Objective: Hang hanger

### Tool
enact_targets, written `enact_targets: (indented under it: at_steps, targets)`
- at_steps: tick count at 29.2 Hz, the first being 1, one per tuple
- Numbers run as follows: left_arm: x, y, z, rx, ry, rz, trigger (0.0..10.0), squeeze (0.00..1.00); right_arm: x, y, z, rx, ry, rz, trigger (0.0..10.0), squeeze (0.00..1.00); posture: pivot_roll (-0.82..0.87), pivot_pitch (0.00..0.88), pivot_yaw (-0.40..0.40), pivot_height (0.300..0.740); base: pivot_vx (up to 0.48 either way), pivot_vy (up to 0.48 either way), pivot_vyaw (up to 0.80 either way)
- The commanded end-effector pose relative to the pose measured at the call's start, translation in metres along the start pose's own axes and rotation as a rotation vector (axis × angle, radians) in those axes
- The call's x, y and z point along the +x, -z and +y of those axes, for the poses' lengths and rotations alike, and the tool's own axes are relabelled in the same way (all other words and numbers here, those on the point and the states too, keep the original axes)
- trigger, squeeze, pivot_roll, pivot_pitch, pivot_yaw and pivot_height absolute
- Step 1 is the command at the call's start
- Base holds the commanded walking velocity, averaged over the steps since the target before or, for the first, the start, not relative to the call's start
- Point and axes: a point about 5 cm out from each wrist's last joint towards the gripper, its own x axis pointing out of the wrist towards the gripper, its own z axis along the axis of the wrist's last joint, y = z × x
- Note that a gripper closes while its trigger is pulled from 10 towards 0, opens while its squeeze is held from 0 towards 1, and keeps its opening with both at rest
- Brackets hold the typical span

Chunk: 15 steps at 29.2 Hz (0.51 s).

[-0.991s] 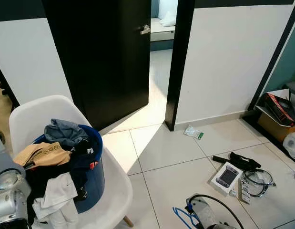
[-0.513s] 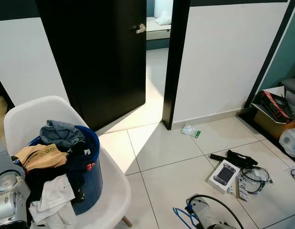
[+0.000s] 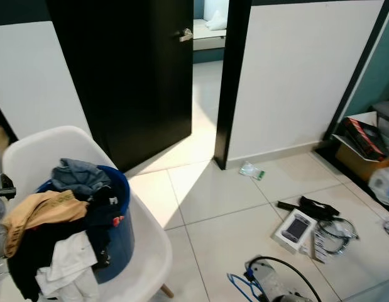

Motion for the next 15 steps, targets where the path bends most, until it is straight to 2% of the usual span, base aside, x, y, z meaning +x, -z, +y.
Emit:
enact_targets:
  at_steps: [1, 2, 3, 4, 5, 6, 7, 9, 11, 12, 13, 14, 15]
  targets:
    - [0.000, -0.005, -0.003, 0.116, 0.091, -0.051, 10.0, 1.00, 0.001, -0.003, 0.002, -0.006, -0.006, -0.004, 10.0, 0.00, 0.00, 0.014, 0.015, 0.740, 0.000, 0.000, 0.00]
    - [0.001, -0.007, -0.001, 0.174, 0.124, -0.071, 10.0, 0.59, 0.001, -0.003, 0.001, -0.006, -0.006, -0.003, 10.0, 0.00, 0.00, 0.014, 0.015, 0.740, 0.000, 0.000, 0.00]
    - [0.001, -0.007, -0.001, 0.174, 0.124, -0.071, 10.0, 0.59, 0.001, -0.003, 0.001, -0.006, -0.006, -0.003, 10.0, 0.00, 0.00, 0.014, 0.015, 0.740, 0.000, 0.000, 0.00]
    - [0.004, -0.010, 0.002, 0.274, 0.191, -0.094, 10.0, 0.00, 0.001, -0.003, 0.001, -0.007, -0.006, -0.003, 10.0, 0.00, 0.00, 0.013, 0.013, 0.740, 0.000, 0.000, 0.00]
    - [0.004, -0.010, 0.002, 0.274, 0.191, -0.094, 10.0, 0.00, 0.001, -0.003, 0.001, -0.007, -0.006, -0.003, 10.0, 0.00, 0.00, 0.013, 0.013, 0.740, 0.000, 0.000, 0.00]
    - [0.006, -0.013, 0.008, 0.379, 0.300, -0.109, 10.0, 0.00, 0.001, -0.003, 0.001, -0.008, -0.006, -0.002, 10.0, 0.00, 0.00, 0.012, 0.013, 0.740, 0.000, 0.000, 0.00]
    - [0.006, -0.013, 0.008, 0.379, 0.300, -0.109, 10.0, 0.00, 0.001, -0.003, 0.001, -0.008, -0.006, -0.002, 10.0, 0.00, 0.00, 0.012, 0.013, 0.740, 0.000, 0.000, 0.00]
    - [0.004, -0.014, 0.015, 0.596, 0.494, -0.107, 10.0, 0.00, 0.001, -0.004, 0.001, -0.009, -0.007, -0.002, 10.0, 0.00, 0.00, 0.012, 0.015, 0.740, 0.000, 0.000, 0.00]
    - [0.004, -0.014, 0.015, 0.596, 0.494, -0.107, 10.0, 0.00, 0.001, -0.004, 0.001, -0.009, -0.007, -0.002, 10.0, 0.00, 0.00, 0.012, 0.015, 0.740, 0.000, 0.000, 0.00]
    - [-0.001, -0.011, 0.017, 0.716, 0.598, -0.092, 10.0, 0.00, 0.001, -0.004, 0.001, -0.008, -0.006, -0.002, 10.0, 0.00, 0.00, 0.012, 0.015, 0.740, 0.000, 0.000, 0.00]
    - [-0.001, -0.011, 0.017, 0.716, 0.598, -0.092, 10.0, 0.00, 0.001, -0.004, 0.001, -0.008, -0.006, -0.002, 10.0, 0.00, 0.00, 0.012, 0.015, 0.740, 0.000, 0.000, 0.00]
    - [-0.008, -0.006, 0.018, 0.806, 0.709, -0.060, 10.0, 0.00, 0.001, -0.004, 0.001, -0.007, -0.005, -0.003, 10.0, 0.00, 0.00, 0.014, 0.015, 0.740, 0.000, 0.000, 0.00]
    - [-0.008, -0.006, 0.018, 0.806, 0.709, -0.060, 10.0, 0.00, 0.001, -0.004, 0.001, -0.007, -0.005, -0.003, 10.0, 0.00, 0.00, 0.014, 0.015, 0.740, 0.000, 0.000, 0.00]
